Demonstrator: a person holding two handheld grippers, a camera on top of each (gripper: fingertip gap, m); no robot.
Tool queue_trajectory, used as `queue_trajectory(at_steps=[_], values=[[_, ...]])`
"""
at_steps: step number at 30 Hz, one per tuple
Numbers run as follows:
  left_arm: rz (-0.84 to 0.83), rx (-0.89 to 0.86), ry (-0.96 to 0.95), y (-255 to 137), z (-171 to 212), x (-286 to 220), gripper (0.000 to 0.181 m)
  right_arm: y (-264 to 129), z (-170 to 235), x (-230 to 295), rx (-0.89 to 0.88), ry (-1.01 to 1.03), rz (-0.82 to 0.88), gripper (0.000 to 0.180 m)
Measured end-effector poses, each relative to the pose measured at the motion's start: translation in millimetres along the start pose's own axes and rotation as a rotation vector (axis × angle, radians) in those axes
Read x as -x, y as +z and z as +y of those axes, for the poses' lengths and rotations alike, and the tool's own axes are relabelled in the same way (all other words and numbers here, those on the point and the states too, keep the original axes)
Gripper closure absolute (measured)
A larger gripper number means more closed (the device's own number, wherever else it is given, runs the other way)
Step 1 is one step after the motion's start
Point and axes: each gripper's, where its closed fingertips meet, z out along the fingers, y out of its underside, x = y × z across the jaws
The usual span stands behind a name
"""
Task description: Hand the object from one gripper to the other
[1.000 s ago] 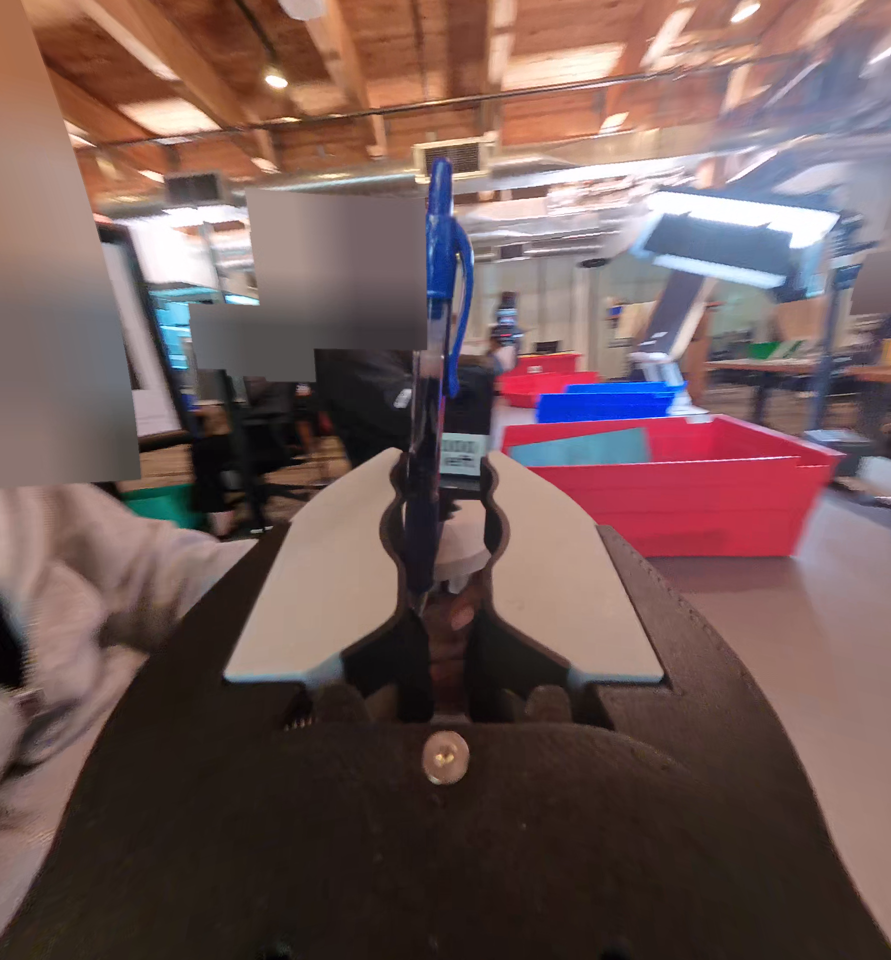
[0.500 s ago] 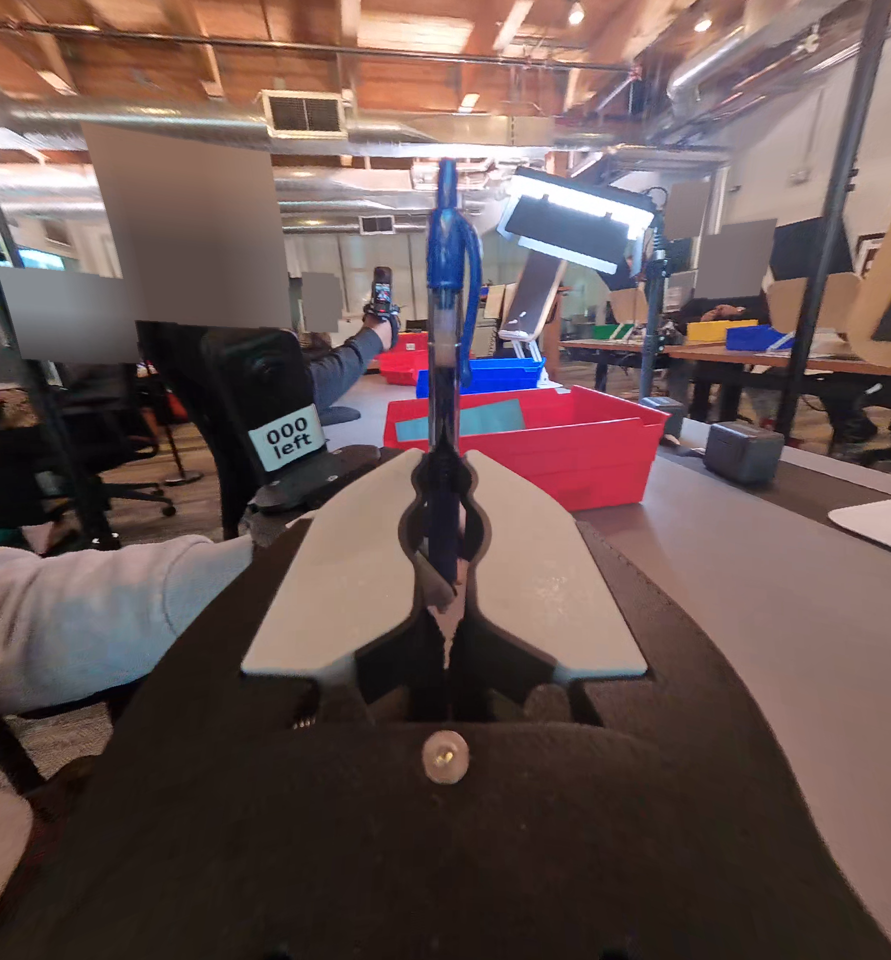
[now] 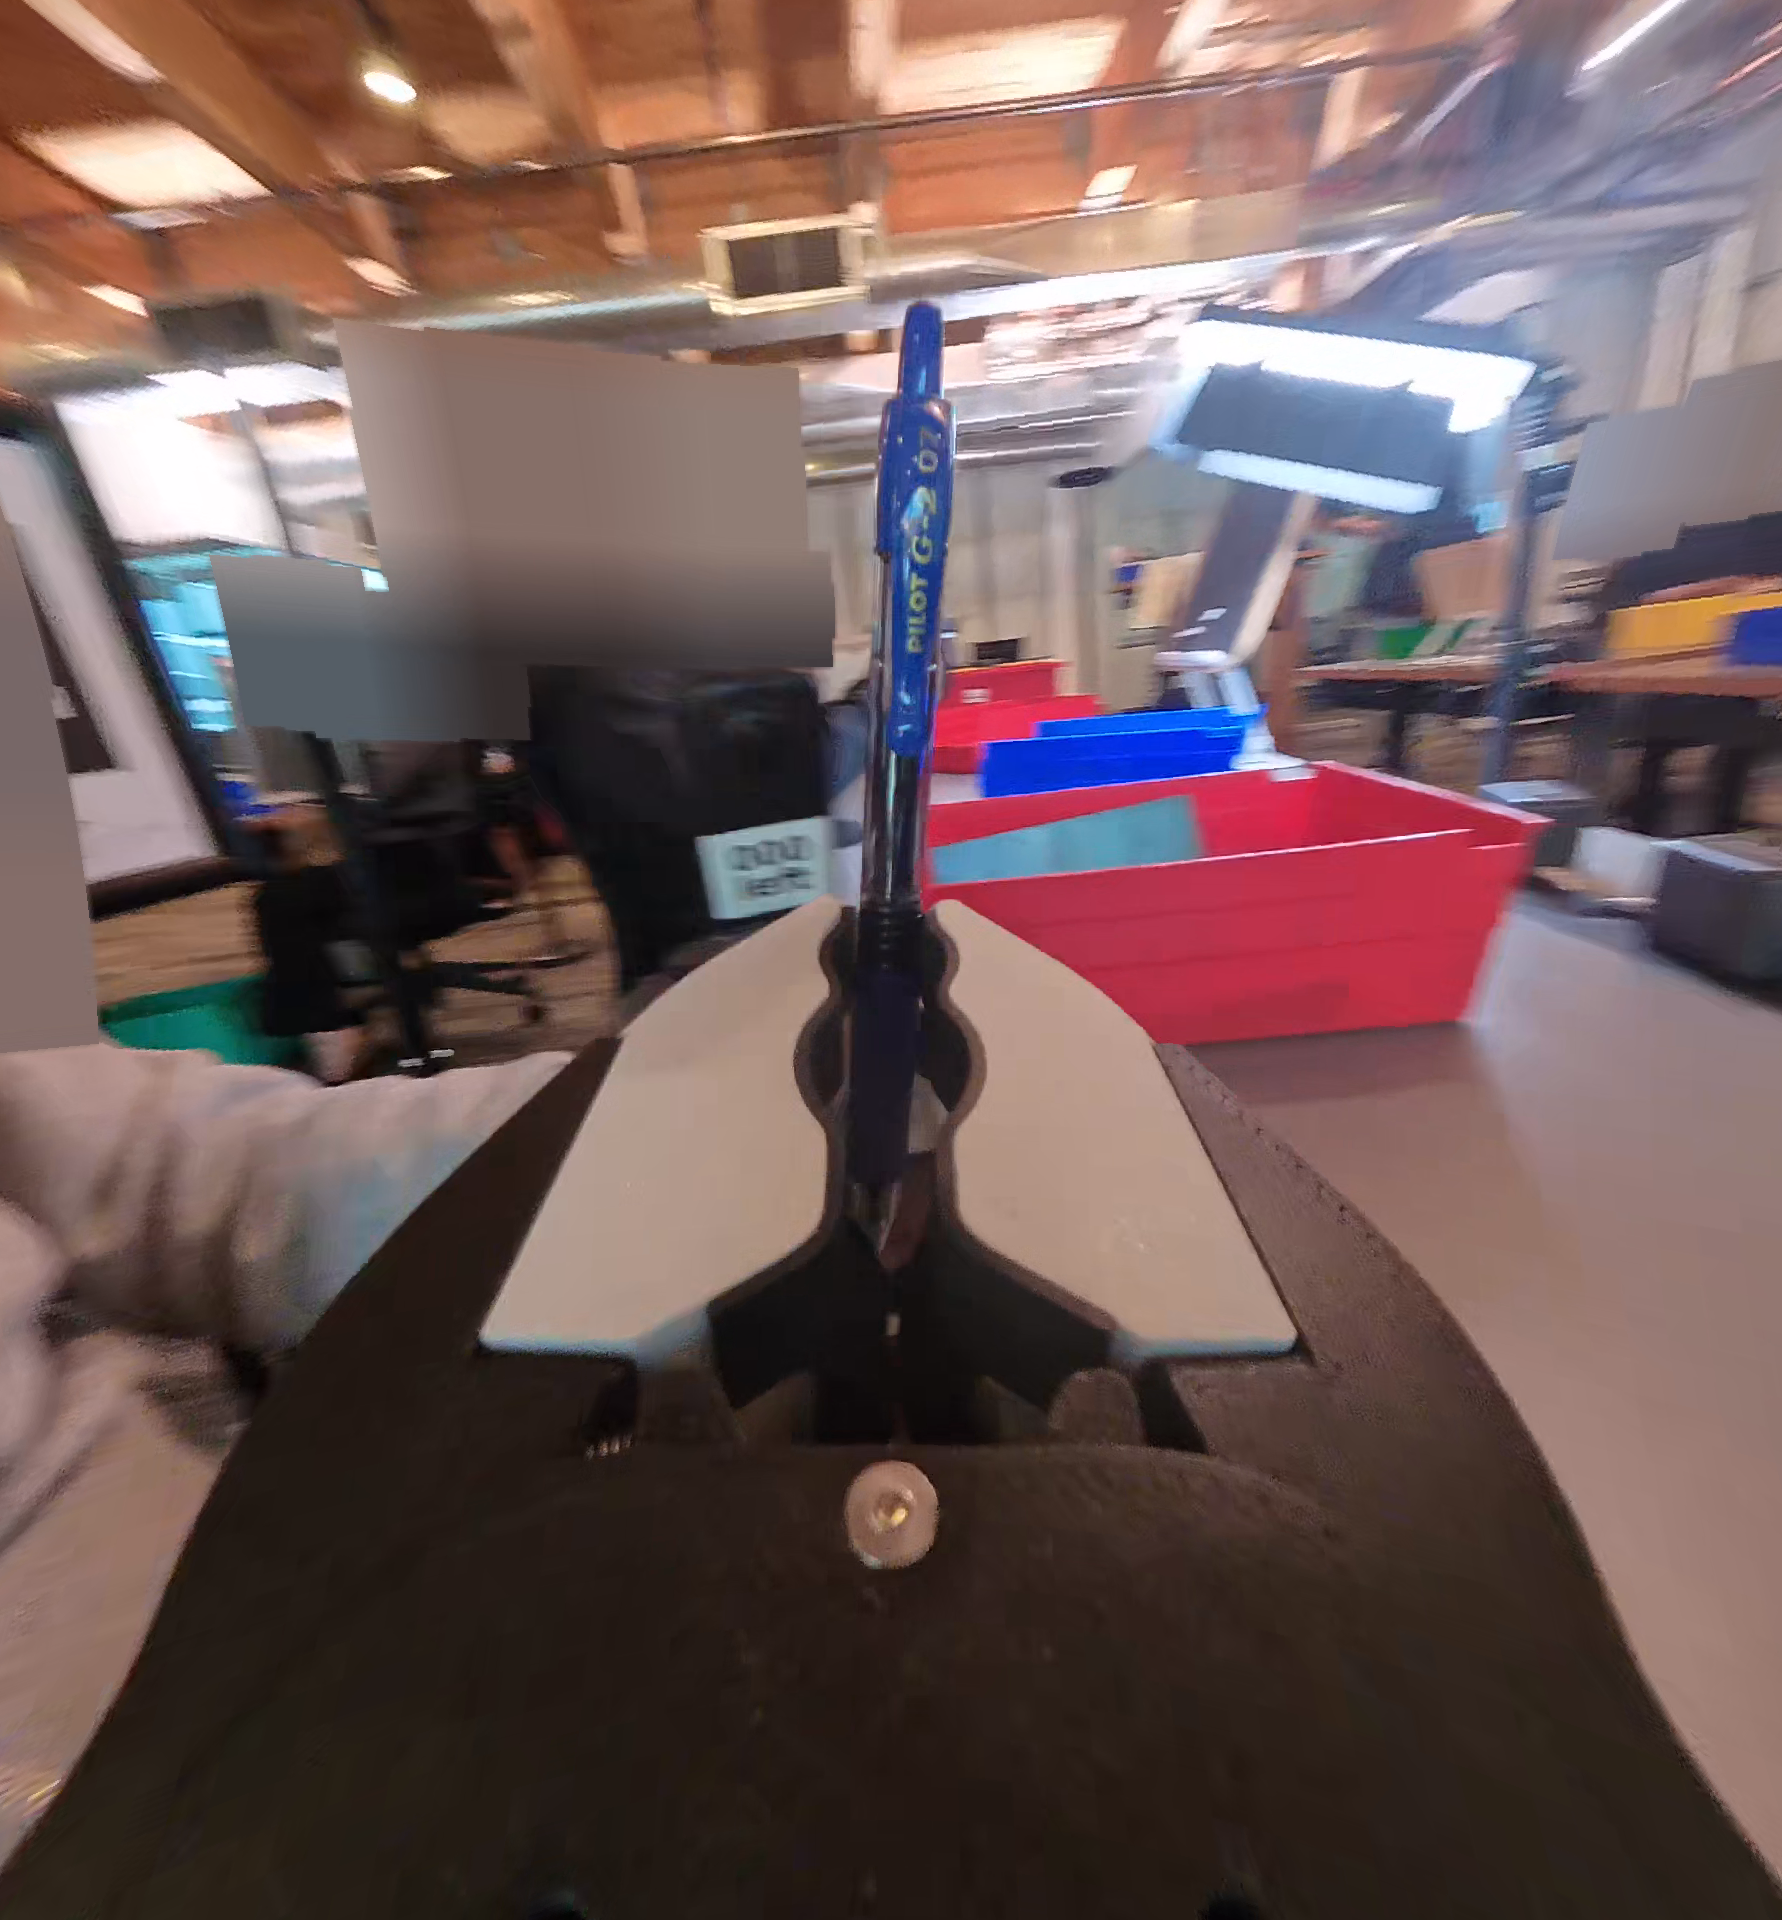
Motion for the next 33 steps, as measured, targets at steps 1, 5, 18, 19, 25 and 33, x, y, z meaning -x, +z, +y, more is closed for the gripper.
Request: queue_trajectory(at_steps=[1,5,18,19,25,33], values=[[-0.076,0.017,0.074,0,1,8,0.147,-1,0,-7,-0.002,-0.037,0.06,0.168],[-0.177,0.05,0.236,-1,3,14,0.167,-2,0,-17,-0.011,-0.121,0.181,0.168],[0.368,-0.059,-0.259,-7,-12,-42,0.17,-6,-13,35,-0.053,0.142,-0.306,0.169],[0.338,-0.064,-0.243,-6,-12,-38,0.17,-6,-13,33,-0.047,0.122,-0.285,0.169],[-0.137,0.001,0.11,-3,-3,14,0.138,-7,-11,-10,-0.062,-0.054,0.085,0.17],[-0.243,0.036,0.217,-5,0,23,0.161,-5,-1,-26,-0.046,-0.109,0.25,0.169]])
